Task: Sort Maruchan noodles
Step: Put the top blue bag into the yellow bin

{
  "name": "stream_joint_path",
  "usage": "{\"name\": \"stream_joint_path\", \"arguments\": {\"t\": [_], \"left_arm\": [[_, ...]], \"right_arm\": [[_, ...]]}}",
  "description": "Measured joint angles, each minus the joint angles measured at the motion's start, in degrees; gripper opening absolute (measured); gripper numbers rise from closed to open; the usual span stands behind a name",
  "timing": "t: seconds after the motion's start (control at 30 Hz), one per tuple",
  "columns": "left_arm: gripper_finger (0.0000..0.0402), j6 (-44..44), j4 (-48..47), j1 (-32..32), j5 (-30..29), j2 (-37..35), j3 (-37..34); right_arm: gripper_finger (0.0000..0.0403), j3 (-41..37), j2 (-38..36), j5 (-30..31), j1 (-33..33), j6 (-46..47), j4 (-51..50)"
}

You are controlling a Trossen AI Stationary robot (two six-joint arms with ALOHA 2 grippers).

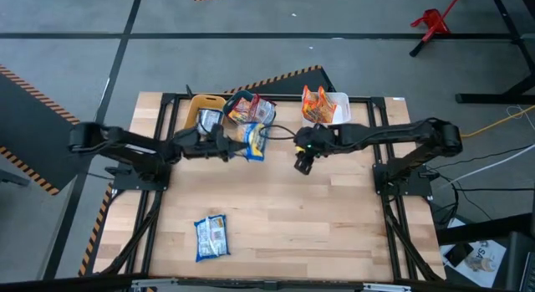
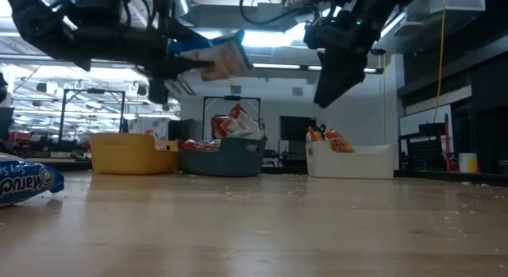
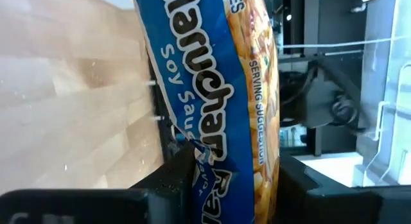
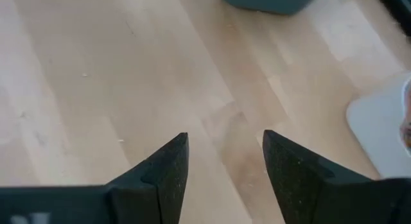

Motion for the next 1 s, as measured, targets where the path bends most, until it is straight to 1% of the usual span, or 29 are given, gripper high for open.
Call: {"name": "stream_joint_path", "arguments": {"t": [0.27, 0.43, 0.53, 0.67, 0.83, 0.93, 1.0], "left_arm": [[0.0124, 1.73, -19.88, 8.25, 0.44, -17.31, -0.02], [0.0124, 4.06, -34.58, 15.51, 4.71, -25.53, -0.02], [0.0124, 6.27, -41.32, 19.64, 6.9, -29.61, -0.02], [0.0124, 9.05, -48.39, 25.02, 9.06, -32.71, -0.02], [0.0124, 12.11, -50.64, 31.44, 12.46, -33.41, 0.73], [0.0124, 16.67, -56.37, 35.38, 14.84, -33.4, 4.29], [0.0124, 21.13, -63.4, 38.4, 15.7, -33.16, 7.94]], "right_arm": [[0.0188, -0.02, -0.3, 0.61, 0.02, 0.29, -0.62], [0.0188, -0.02, -0.3, 0.34, 0.02, 0.65, -0.63], [0.0188, -0.02, -0.3, 0.2, 0.02, 0.75, -0.6], [0.0188, -0.02, -0.3, -0.14, 0.02, 0.78, -0.55], [0.0188, -0.02, -0.3, -0.14, 0.02, 0.81, -0.57], [0.0188, -0.02, -0.3, -0.22, 0.04, 1.27, -0.57], [0.0188, -0.02, -0.3, -0.58, 0.04, 1.32, -0.57]]}}
